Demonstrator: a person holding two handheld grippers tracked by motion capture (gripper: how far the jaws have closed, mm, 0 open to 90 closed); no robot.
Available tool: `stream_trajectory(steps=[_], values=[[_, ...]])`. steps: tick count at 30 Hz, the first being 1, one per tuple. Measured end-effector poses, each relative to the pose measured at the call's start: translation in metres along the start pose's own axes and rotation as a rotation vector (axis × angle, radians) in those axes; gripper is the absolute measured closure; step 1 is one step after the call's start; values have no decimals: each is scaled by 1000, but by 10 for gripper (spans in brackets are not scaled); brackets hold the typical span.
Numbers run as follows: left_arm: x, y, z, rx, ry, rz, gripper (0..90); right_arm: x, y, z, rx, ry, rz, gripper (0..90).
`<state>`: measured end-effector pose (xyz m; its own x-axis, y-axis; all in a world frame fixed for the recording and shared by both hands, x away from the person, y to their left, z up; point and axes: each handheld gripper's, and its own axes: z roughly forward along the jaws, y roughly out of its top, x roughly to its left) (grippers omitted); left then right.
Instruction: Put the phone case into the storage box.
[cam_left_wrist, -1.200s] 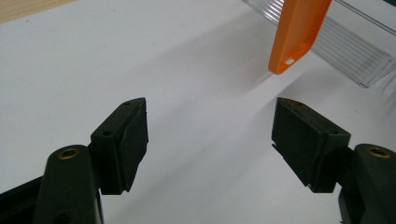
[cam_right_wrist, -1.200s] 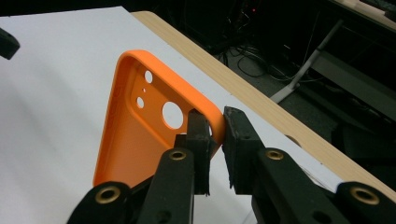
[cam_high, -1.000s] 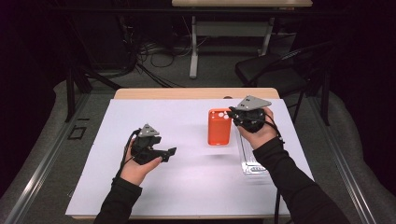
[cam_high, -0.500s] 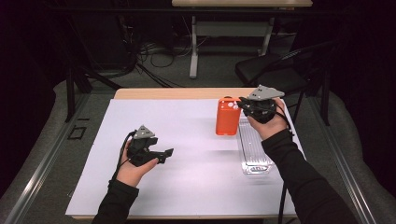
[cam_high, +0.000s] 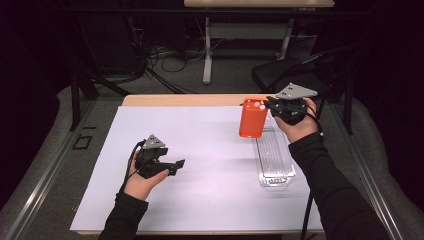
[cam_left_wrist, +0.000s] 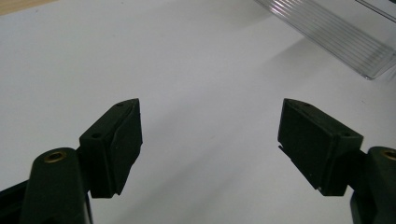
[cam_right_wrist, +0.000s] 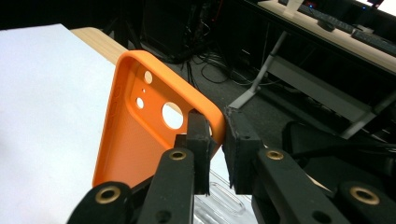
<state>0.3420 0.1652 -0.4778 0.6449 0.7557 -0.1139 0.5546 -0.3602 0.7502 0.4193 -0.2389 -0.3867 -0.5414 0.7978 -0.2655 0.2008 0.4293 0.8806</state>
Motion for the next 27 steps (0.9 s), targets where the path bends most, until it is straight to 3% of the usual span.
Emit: stream_trajectory(steps=[18,27], values=[[1,-1,0,0,1,-2,218,-30,-11,-1,14,-49,-30,819],[2,-1,1,-1,2,-2,218,-42,-16,8,38,-70,-49,819]])
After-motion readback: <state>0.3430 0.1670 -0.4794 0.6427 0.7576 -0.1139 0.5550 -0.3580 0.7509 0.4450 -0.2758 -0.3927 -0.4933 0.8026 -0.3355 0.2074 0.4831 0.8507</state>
